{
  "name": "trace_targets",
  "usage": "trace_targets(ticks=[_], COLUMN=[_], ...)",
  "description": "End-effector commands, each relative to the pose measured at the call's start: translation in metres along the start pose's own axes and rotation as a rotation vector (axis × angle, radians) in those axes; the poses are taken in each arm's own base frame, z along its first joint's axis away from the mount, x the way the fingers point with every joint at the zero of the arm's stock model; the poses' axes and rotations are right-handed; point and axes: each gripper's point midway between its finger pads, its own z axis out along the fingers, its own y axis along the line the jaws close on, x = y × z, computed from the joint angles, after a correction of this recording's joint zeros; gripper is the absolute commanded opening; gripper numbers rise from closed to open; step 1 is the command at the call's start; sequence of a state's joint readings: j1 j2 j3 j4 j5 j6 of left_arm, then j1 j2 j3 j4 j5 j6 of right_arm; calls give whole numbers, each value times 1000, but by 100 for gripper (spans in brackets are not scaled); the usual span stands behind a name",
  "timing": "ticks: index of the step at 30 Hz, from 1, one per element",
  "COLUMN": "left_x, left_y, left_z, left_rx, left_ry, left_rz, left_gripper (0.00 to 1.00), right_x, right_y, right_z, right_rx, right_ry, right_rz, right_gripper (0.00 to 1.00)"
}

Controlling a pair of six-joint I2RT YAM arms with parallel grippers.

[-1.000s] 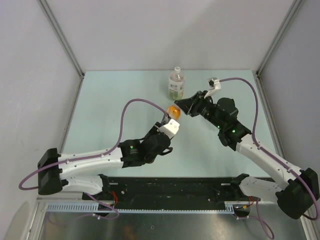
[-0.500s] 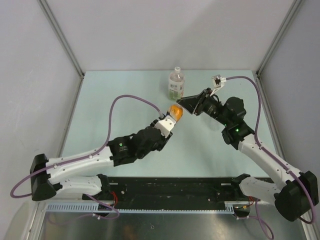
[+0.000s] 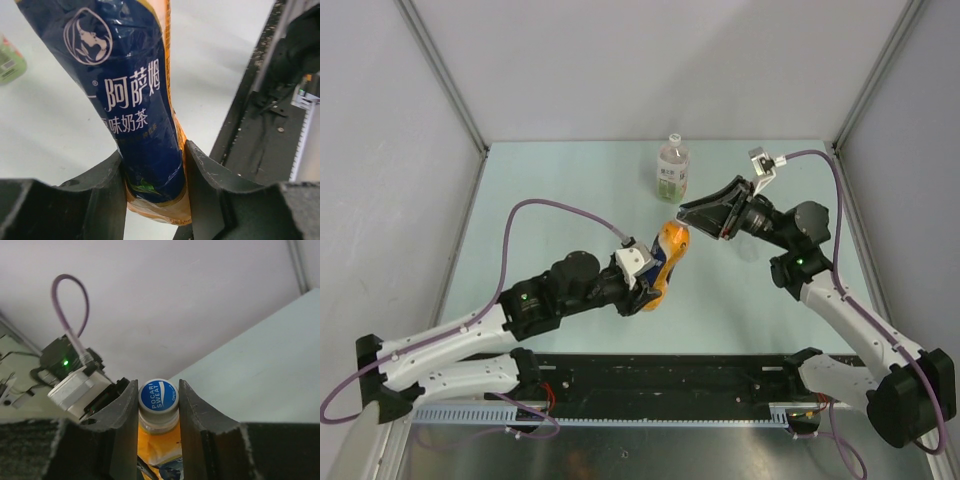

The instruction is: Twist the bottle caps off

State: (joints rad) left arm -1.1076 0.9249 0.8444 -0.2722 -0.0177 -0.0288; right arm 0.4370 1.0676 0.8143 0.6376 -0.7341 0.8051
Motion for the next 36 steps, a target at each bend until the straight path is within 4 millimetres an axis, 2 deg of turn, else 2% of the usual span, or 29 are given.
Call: trace_targets(ticks=[1, 13, 16, 21, 28, 30, 36], left_x=[-17, -45, -45, -40, -37, -38, -35], left_y=[-63, -110, -117, -121, -116, -111, -94], left_z=[-20, -66, -70, -68, -60, -55, -43], left_rx=[373, 665, 714, 750, 715, 674, 561], left_ry=[-114, -296, -300, -283, -265, -262, -245], left_rz=[167, 215, 222, 215, 202, 194, 161], left_gripper=[21, 19, 19, 19, 19, 19, 15], right_x=[-16, -13, -12, -8, -10, -12, -20], right_y=[29, 58, 65, 65, 53, 47, 44], right_z=[-5, -20, -25, -27, -23, -22, -25], right_rx=[-118, -349, -421, -438, -357, -319, -271], right_ry=[-41, -53, -58, -43, -35, -39, -66], right_rz=[-13, -65, -69, -85, -78, -66, -66], right_gripper=[0, 0, 0, 0, 1, 10, 72])
